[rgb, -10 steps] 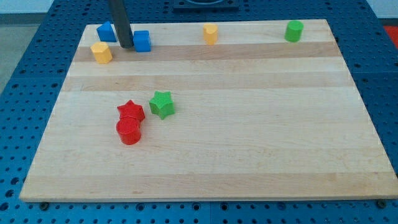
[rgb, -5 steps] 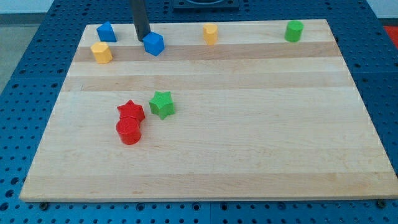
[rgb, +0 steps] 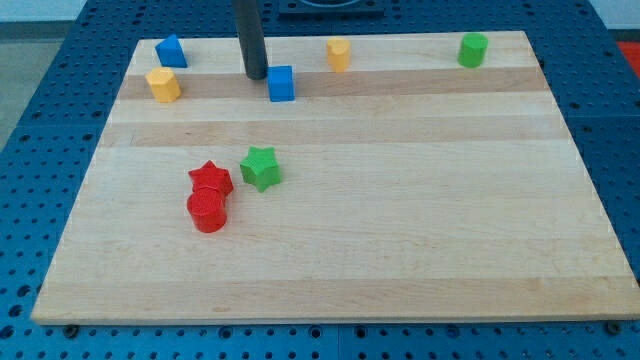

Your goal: Push the blue cube towards the center right

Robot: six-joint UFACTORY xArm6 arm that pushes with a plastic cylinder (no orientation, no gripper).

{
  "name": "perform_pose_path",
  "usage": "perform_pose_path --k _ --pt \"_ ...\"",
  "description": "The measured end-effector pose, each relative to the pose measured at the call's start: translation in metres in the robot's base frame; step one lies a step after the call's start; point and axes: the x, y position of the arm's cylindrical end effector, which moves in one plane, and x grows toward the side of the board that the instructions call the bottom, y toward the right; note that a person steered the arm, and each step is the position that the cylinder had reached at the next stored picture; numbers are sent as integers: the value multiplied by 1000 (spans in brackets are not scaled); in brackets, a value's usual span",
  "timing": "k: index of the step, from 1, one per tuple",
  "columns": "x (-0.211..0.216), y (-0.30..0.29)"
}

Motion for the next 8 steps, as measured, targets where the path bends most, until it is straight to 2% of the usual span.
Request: perform_pose_path --k 2,5,8 --pt "43 26" --pt "63 142" --pt "101 193"
